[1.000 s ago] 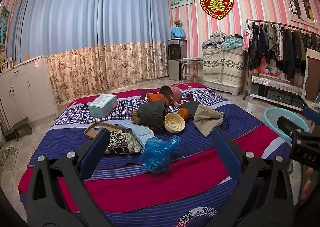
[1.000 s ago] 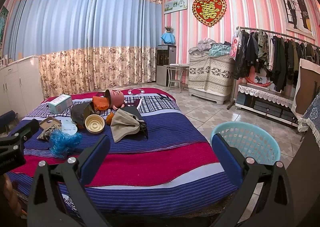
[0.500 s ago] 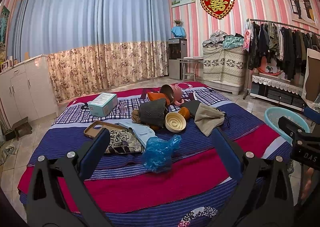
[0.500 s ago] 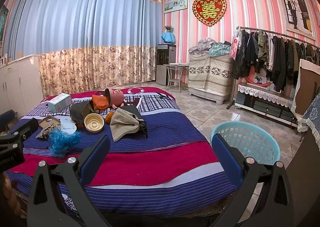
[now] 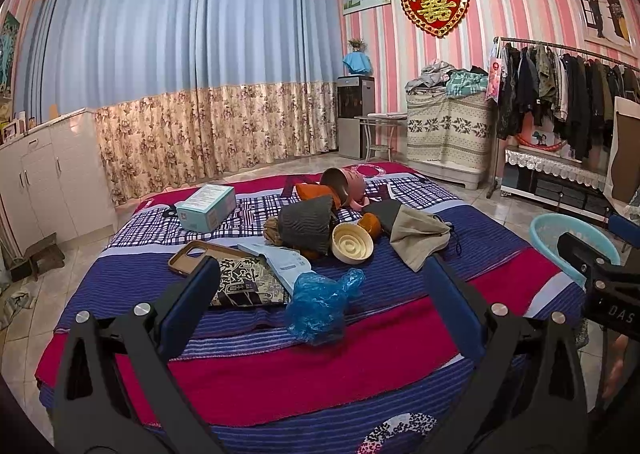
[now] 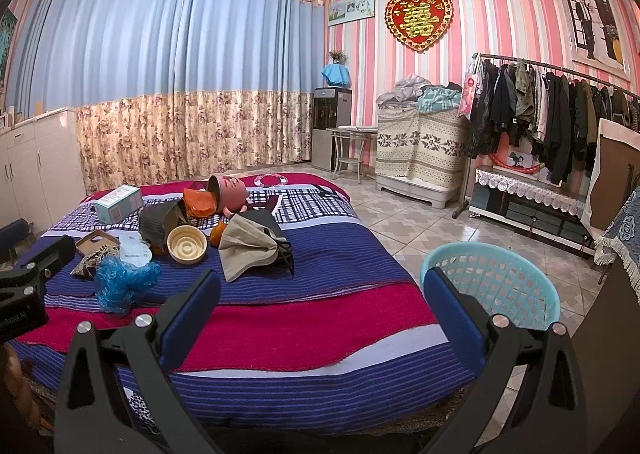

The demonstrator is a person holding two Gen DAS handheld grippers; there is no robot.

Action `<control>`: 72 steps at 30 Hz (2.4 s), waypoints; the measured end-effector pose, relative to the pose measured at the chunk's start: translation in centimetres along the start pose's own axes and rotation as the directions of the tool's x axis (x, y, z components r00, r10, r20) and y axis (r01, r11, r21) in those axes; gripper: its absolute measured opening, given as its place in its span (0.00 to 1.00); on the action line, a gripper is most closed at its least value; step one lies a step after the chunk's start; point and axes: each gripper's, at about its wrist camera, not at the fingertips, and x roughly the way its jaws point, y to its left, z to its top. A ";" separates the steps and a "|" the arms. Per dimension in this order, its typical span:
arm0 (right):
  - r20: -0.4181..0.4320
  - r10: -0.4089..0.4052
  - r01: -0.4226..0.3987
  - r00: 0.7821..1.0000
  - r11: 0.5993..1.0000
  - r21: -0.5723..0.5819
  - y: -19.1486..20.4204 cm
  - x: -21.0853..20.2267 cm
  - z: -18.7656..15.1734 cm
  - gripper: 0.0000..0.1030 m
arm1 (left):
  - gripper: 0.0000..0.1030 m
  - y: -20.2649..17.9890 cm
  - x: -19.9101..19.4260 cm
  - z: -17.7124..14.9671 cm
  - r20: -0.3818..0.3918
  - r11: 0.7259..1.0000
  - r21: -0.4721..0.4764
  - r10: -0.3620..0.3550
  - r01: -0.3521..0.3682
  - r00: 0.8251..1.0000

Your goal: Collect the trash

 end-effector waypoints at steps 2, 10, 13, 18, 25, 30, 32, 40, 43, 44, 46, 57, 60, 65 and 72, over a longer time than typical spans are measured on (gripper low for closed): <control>0.002 0.000 0.000 1.000 1.000 0.000 -0.1 0.0 -0.1 0.96 | 0.95 0.0 0.0 0.0 0.001 1.000 0.002 0.001 -0.001 1.000; 0.000 -0.002 0.002 1.000 1.000 -0.002 -0.3 0.0 -0.1 0.96 | 0.95 0.0 0.0 0.0 0.000 1.000 0.000 0.001 -0.001 1.000; 0.001 -0.002 0.002 1.000 1.000 -0.003 -0.3 0.0 -0.1 0.96 | 0.95 0.0 0.0 0.0 0.001 1.000 0.001 0.001 -0.001 1.000; 0.000 -0.002 0.002 1.000 1.000 -0.003 -0.3 0.0 -0.1 0.96 | 0.95 0.0 0.0 0.1 -0.001 1.000 0.000 0.001 -0.001 1.000; -0.001 -0.002 0.002 1.000 1.000 -0.004 -0.2 0.0 -0.1 0.96 | 0.95 0.1 0.0 0.1 -0.002 1.000 -0.001 0.000 0.000 1.000; 0.000 -0.002 0.002 1.000 1.000 -0.005 -0.2 0.0 -0.1 0.96 | 0.95 0.1 0.1 0.0 -0.002 1.000 -0.001 0.000 0.000 1.000; -0.001 -0.002 0.002 1.000 1.000 -0.005 -0.2 0.0 -0.1 0.96 | 0.95 0.1 0.1 0.0 -0.003 1.000 -0.001 0.000 0.000 1.000; 0.001 -0.004 0.004 1.000 1.000 -0.006 -0.3 0.0 -0.1 0.96 | 0.95 0.1 0.1 0.0 -0.004 1.000 -0.002 0.000 0.000 1.000; 0.000 -0.005 0.005 1.000 1.000 -0.006 -0.4 0.0 -0.1 0.96 | 0.95 0.1 0.1 0.0 -0.003 1.000 -0.001 0.000 0.000 1.000; 0.000 -0.004 0.004 1.000 1.000 -0.005 -0.4 0.0 -0.1 0.96 | 0.95 0.1 0.1 0.0 -0.003 1.000 -0.001 0.000 0.000 1.000; -0.001 -0.004 0.004 1.000 1.000 -0.007 -0.3 0.0 -0.1 0.96 | 0.95 0.1 0.2 0.0 -0.004 1.000 -0.001 0.001 -0.001 1.000; -0.009 -0.014 0.014 1.000 1.000 0.004 -2.0 -0.3 0.1 0.96 | 0.95 0.9 1.2 -1.0 -0.020 1.000 0.009 0.016 -0.016 1.000; -0.011 -0.019 0.019 1.000 1.000 0.003 -1.7 -0.2 0.1 0.96 | 0.95 0.9 1.3 -0.8 -0.026 1.000 0.007 0.025 -0.024 0.999; -0.028 -0.021 0.021 0.999 1.000 0.014 -1.8 0.0 0.2 0.96 | 0.95 1.4 1.9 -1.1 -0.055 1.000 0.000 0.014 -0.014 0.998; -0.055 -0.044 0.046 0.997 0.998 0.035 -2.1 0.9 0.0 0.96 | 0.95 1.9 3.4 -2.0 -0.090 1.000 -0.004 0.007 -0.008 0.996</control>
